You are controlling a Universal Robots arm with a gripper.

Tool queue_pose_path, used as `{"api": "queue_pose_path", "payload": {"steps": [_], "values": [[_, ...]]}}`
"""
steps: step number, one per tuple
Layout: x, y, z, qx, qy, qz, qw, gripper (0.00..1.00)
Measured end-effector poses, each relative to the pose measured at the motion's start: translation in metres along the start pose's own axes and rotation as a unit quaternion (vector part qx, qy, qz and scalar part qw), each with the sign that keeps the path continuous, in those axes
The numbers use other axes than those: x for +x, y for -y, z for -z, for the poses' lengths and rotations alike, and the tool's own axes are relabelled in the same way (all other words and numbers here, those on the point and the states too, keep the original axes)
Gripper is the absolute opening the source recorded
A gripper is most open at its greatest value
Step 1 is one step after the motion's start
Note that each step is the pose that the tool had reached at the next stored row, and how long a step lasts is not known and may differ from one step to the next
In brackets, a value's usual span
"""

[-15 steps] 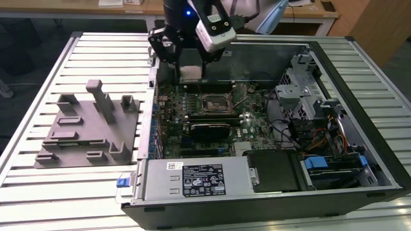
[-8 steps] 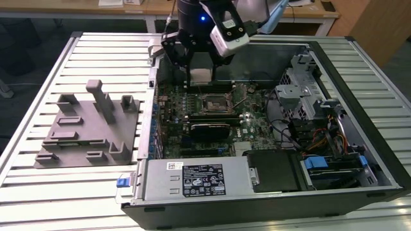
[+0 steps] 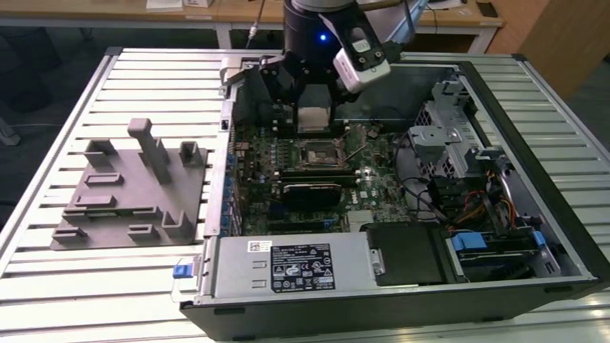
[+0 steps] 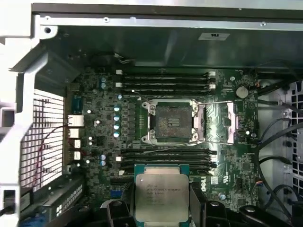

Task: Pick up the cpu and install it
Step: 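Pick up the cpu and move it towards the insertion slot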

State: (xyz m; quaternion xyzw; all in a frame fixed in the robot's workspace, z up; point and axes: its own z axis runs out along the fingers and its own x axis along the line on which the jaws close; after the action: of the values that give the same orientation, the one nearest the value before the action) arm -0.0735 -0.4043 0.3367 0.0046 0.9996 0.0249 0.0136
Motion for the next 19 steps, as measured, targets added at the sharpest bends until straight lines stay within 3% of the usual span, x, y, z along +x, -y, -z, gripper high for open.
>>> {"api": "queue_pose_path", "payload": {"steps": [5,10,19], "values": [[-0.0116,0.0003,-0.0089,0.0000,-0.0013,0.000,1.0000,0.54],[-0.0209,-0.0005,-0.0177,0.0001,-0.0055,0.000,1.0000,0.54],[-0.0250,-0.0115,-0.0317,0.0001,-0.0100,-0.001,1.0000,0.54]]}}
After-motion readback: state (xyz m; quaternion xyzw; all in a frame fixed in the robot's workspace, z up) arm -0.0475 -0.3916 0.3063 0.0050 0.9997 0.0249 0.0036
